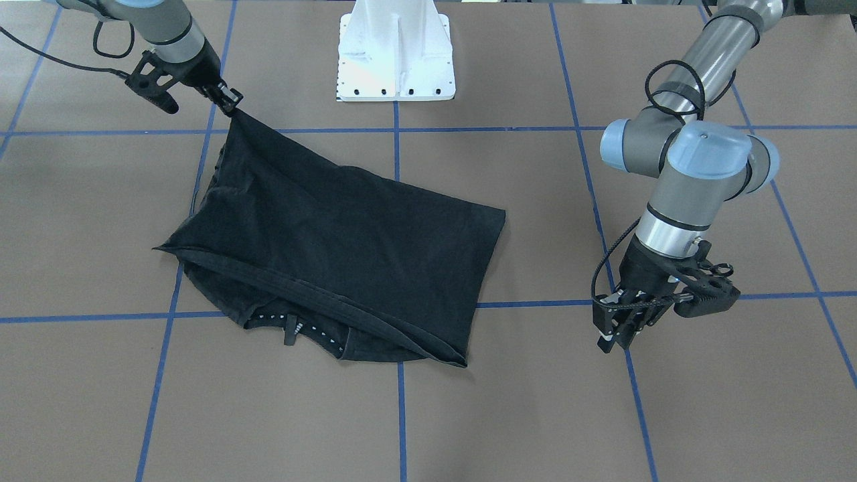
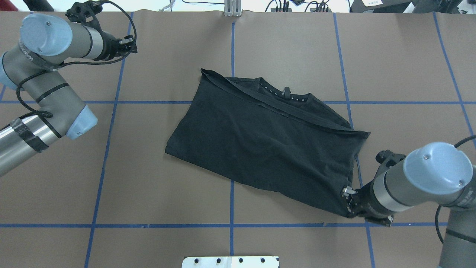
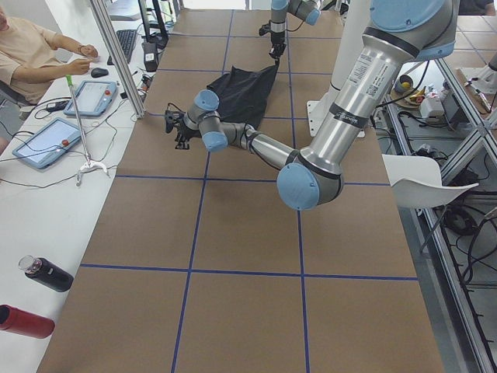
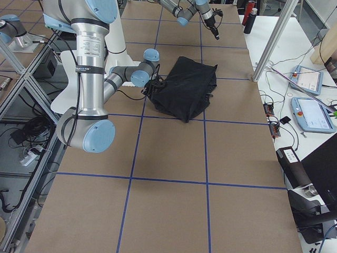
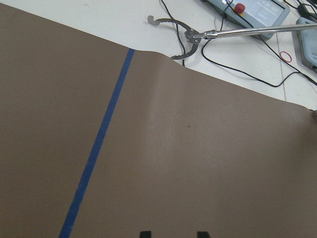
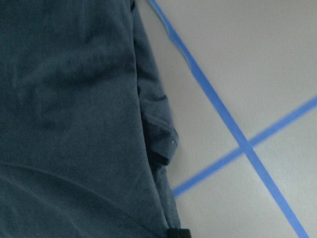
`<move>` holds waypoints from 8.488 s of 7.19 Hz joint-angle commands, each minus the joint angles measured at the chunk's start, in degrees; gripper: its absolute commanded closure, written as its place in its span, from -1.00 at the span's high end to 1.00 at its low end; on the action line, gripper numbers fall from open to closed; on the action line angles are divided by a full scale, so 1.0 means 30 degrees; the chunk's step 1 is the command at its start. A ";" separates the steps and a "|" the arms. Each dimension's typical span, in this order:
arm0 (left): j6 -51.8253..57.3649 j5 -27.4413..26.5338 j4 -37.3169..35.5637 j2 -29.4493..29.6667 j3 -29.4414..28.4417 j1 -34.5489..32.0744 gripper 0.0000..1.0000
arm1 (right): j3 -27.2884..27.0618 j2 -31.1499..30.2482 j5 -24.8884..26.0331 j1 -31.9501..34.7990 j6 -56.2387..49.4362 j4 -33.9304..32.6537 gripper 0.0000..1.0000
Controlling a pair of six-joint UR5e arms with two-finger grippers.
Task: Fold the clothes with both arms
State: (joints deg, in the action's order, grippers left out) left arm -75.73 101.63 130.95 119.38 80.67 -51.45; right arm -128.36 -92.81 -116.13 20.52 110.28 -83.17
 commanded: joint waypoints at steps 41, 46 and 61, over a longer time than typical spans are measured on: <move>0.0371 0.0311 0.4456 0.3690 -0.5394 0.1214 0.33 | 0.6839 0.9638 0.5072 0.1726 -0.6039 0.0009 -0.01; 0.0313 0.0782 0.2258 0.1778 -0.1988 0.1126 0.31 | 0.7190 0.9666 0.5517 -0.0014 -1.6358 -0.1633 -0.50; 0.0079 0.0782 0.2228 0.1251 -0.0845 0.1097 0.32 | 0.6223 0.8027 0.7592 -0.1235 -1.5980 -0.2190 -1.00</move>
State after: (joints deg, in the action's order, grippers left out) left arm -75.46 103.97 137.67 123.24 77.79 -48.16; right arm -109.72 -67.70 -95.09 19.32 56.37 -89.73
